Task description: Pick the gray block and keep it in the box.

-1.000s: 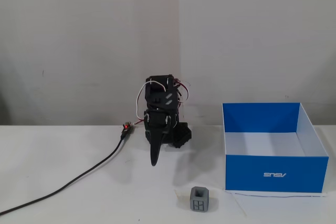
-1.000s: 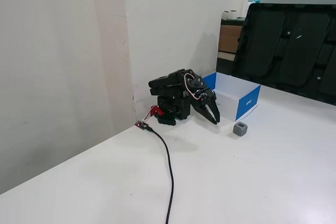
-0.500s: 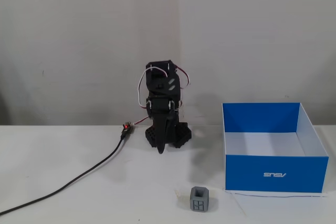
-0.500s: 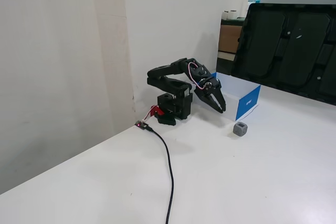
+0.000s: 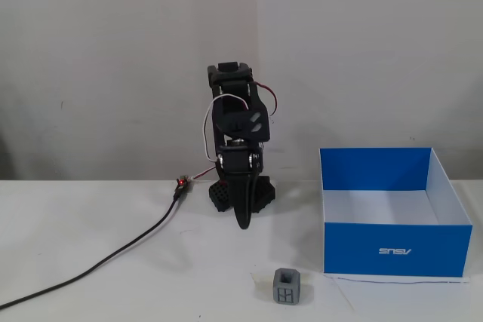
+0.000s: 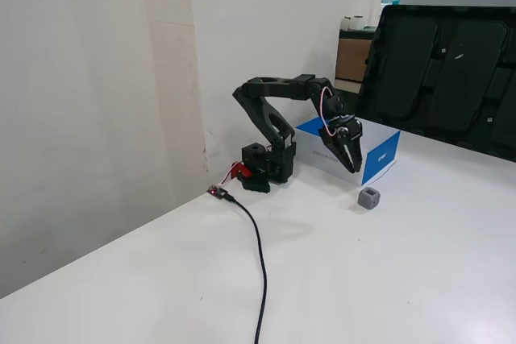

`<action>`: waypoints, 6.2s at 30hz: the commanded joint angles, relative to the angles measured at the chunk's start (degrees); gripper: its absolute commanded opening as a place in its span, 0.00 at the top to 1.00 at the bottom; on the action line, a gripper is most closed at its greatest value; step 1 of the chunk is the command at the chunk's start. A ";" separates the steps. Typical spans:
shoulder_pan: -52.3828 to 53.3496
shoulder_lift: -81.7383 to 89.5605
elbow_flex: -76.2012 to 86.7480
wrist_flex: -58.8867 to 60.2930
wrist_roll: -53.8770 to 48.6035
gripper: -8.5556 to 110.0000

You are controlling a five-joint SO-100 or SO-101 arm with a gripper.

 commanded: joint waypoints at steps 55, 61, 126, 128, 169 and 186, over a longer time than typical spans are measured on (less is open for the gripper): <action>-13.71 -41.66 -15.56 -9.32 15.73 0.70; -13.27 -43.86 -15.12 -11.43 15.73 0.72; -58.10 -45.18 -57.74 24.87 9.05 0.74; -59.77 -46.05 -57.74 25.58 7.91 0.64; 11.69 0.53 5.89 -14.77 -23.29 0.93; 11.69 40.78 41.66 -19.16 -21.53 0.93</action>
